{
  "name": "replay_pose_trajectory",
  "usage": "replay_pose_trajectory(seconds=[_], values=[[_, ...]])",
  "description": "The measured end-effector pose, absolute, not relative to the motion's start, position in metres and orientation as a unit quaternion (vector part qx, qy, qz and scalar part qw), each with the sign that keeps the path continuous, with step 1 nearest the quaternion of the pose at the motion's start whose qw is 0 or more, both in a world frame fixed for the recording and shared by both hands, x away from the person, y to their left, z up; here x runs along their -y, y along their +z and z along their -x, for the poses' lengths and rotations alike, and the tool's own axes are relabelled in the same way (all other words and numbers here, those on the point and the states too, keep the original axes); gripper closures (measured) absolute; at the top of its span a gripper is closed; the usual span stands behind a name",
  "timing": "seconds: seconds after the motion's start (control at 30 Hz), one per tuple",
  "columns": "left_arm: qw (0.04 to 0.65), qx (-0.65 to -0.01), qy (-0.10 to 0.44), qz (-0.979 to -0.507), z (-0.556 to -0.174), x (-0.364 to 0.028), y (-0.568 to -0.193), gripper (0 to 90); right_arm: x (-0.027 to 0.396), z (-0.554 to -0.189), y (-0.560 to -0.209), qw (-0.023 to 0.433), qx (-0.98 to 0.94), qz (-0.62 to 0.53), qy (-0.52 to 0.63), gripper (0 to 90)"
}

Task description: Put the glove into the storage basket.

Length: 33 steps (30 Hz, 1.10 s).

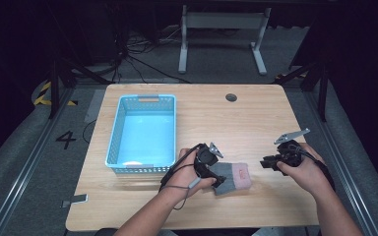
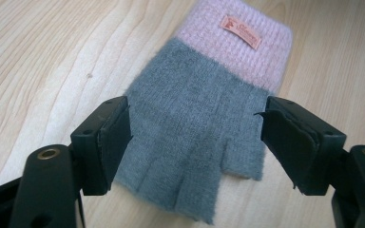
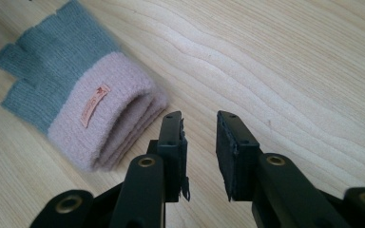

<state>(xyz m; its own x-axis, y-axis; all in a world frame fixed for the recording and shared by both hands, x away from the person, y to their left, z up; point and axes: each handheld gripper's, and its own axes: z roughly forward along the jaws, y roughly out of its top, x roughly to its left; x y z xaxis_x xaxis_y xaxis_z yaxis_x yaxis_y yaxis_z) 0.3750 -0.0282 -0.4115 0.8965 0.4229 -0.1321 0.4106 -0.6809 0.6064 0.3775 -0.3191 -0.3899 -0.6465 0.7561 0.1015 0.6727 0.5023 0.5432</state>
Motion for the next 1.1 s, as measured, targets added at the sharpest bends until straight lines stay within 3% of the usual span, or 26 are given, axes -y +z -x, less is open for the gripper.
replay_pose_trajectory(seconds=[0.73, 1.1], values=[[0.293, -0.210, 0.011, -0.933, -0.383, 0.049, -0.441, 20.2, 0.318, -0.376, -0.392, 0.060, -0.865, -0.405, 0.291, 67.8], [0.287, -0.191, 0.036, -0.938, -0.378, 0.054, -0.448, 15.5, 0.317, -0.377, -0.395, 0.049, -0.865, -0.402, 0.296, 66.4]])
